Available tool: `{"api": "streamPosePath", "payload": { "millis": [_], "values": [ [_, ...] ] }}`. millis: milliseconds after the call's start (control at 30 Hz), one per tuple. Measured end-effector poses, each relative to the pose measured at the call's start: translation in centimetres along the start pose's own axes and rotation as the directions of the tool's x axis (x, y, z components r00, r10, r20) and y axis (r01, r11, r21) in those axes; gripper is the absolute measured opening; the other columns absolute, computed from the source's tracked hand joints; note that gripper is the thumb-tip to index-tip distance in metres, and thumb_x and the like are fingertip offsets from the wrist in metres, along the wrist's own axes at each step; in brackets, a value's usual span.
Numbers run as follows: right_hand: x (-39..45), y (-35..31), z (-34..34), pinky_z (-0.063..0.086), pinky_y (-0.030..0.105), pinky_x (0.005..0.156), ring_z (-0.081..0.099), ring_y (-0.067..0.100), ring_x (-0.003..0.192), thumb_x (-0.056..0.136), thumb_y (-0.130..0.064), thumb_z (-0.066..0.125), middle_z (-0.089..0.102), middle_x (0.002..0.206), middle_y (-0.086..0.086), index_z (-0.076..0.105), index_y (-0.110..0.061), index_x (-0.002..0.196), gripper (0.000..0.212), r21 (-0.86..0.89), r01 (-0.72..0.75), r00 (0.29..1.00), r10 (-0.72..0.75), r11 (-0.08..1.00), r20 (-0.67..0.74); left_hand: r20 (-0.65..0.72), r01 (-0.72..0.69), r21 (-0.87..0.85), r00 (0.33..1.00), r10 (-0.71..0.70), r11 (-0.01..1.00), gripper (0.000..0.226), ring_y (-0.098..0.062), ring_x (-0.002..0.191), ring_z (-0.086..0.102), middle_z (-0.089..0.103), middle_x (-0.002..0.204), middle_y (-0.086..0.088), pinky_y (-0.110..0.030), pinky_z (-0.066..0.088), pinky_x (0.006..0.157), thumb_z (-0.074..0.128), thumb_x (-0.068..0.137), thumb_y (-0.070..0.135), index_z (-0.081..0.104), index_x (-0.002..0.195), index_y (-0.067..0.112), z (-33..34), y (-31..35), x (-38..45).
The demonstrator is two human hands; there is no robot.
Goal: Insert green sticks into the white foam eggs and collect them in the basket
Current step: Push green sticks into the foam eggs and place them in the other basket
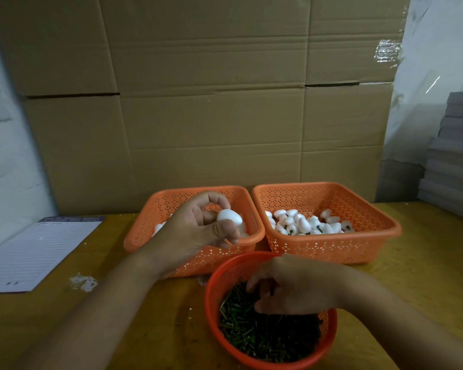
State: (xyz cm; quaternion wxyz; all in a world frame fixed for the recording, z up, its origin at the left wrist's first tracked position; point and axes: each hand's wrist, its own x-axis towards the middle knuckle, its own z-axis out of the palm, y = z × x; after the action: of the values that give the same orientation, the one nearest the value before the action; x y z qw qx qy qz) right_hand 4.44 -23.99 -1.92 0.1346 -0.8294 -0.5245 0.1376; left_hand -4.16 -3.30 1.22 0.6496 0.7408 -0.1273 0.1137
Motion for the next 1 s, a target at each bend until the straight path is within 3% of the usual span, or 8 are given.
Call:
{"api": "streamPosePath", "payload": {
  "millis": [167, 300, 400, 567, 700, 800, 867, 1000],
  "values": [
    [0.0, 0.02, 0.09, 0.042, 0.011, 0.072, 0.054, -0.009, 0.078, 0.091, -0.046, 0.065, 0.06, 0.094, -0.02, 0.06, -0.035, 0.127, 0.038, -0.002, 0.0, 1.0, 0.0, 1.0, -0.005, -0.006, -0.052, 0.083, 0.999, 0.053, 0.995, 0.038, -0.012, 0.083, 0.07, 0.073, 0.094, -0.001, -0.019, 0.052, 0.061, 0.094, 0.066, 0.025, 0.067, 0.091, 0.017, 0.13, 0.05, 0.09],
    [0.07, -0.04, 0.08, 0.042, 0.011, 0.072, 0.053, -0.011, 0.077, 0.091, -0.046, 0.065, 0.06, 0.095, -0.02, 0.06, -0.036, 0.126, 0.037, 0.002, 0.003, 1.0, -0.003, 1.0, -0.002, -0.014, -0.04, 0.128, 0.999, 0.042, 0.991, 0.033, -0.016, 0.094, 0.073, 0.075, 0.108, 0.0, -0.02, 0.055, 0.07, 0.085, 0.07, 0.015, 0.076, 0.098, 0.031, 0.24, 0.01, -0.1],
    [-0.03, -0.03, -0.03, 0.043, 0.011, 0.071, 0.056, -0.009, 0.079, 0.091, -0.045, 0.066, 0.061, 0.095, -0.021, 0.061, -0.036, 0.126, 0.037, 0.013, 0.001, 1.0, -0.001, 1.0, 0.015, -0.009, -0.049, 0.135, 0.999, 0.051, 0.99, 0.032, -0.021, 0.101, 0.073, 0.076, 0.109, -0.007, -0.021, 0.055, 0.082, 0.083, 0.071, 0.01, 0.076, 0.097, 0.028, 0.19, 0.17, -0.16],
    [-0.06, 0.07, -0.04, 0.046, 0.011, 0.072, 0.059, -0.007, 0.082, 0.089, -0.045, 0.068, 0.062, 0.091, -0.021, 0.061, -0.037, 0.124, 0.036, 0.007, 0.001, 0.999, -0.001, 1.0, 0.034, -0.035, -0.057, 0.114, 0.997, 0.061, 0.992, 0.029, -0.027, 0.098, 0.074, 0.075, 0.109, -0.007, -0.03, 0.06, 0.084, 0.083, 0.071, 0.01, 0.074, 0.095, 0.024, 0.3, 0.2, -0.12],
    [0.05, 0.18, 0.0, 0.048, 0.017, 0.076, 0.057, -0.009, 0.08, 0.089, -0.049, 0.065, 0.061, 0.091, -0.023, 0.059, -0.039, 0.126, 0.038, 0.021, -0.009, 0.999, 0.009, 1.0, 0.035, -0.083, -0.036, 0.331, 0.994, 0.067, 0.943, 0.034, -0.027, 0.085, 0.072, 0.076, 0.099, -0.007, -0.035, 0.058, 0.075, 0.091, 0.066, 0.028, 0.078, 0.097, 0.031, 0.31, 0.15, 0.04],
    [0.02, 0.21, 0.05, 0.042, 0.012, 0.07, 0.055, -0.015, 0.078, 0.09, -0.05, 0.064, 0.059, 0.088, -0.026, 0.059, -0.039, 0.126, 0.037, 0.028, -0.01, 0.999, 0.009, 1.0, 0.035, -0.122, -0.037, 0.356, 0.989, 0.085, 0.934, 0.033, -0.026, 0.069, 0.062, 0.073, 0.092, -0.013, -0.034, 0.051, 0.066, 0.092, 0.062, 0.027, 0.077, 0.091, 0.032, 0.37, -0.01, 0.15],
    [0.01, 0.17, 0.05, 0.04, 0.009, 0.068, 0.054, -0.016, 0.078, 0.091, -0.05, 0.063, 0.059, 0.088, -0.025, 0.059, -0.039, 0.126, 0.037, 0.025, -0.006, 1.0, 0.005, 1.0, 0.029, -0.11, -0.056, 0.342, 0.989, 0.099, 0.938, 0.033, -0.035, 0.074, 0.065, 0.073, 0.094, -0.01, -0.033, 0.053, 0.067, 0.092, 0.065, 0.014, 0.075, 0.089, 0.027, 0.42, -0.03, 0.19],
    [-0.05, 0.08, 0.0, 0.046, 0.014, 0.074, 0.057, -0.008, 0.083, 0.091, -0.049, 0.064, 0.061, 0.092, -0.022, 0.059, -0.038, 0.127, 0.038, 0.025, -0.019, 0.999, 0.018, 1.0, 0.037, -0.126, -0.087, 0.252, 0.984, 0.122, 0.964, 0.033, -0.021, 0.091, 0.072, 0.075, 0.101, -0.008, -0.027, 0.059, 0.078, 0.084, 0.071, -0.006, 0.067, 0.09, 0.014, 0.71, 0.02, 0.26]
  ]
}}
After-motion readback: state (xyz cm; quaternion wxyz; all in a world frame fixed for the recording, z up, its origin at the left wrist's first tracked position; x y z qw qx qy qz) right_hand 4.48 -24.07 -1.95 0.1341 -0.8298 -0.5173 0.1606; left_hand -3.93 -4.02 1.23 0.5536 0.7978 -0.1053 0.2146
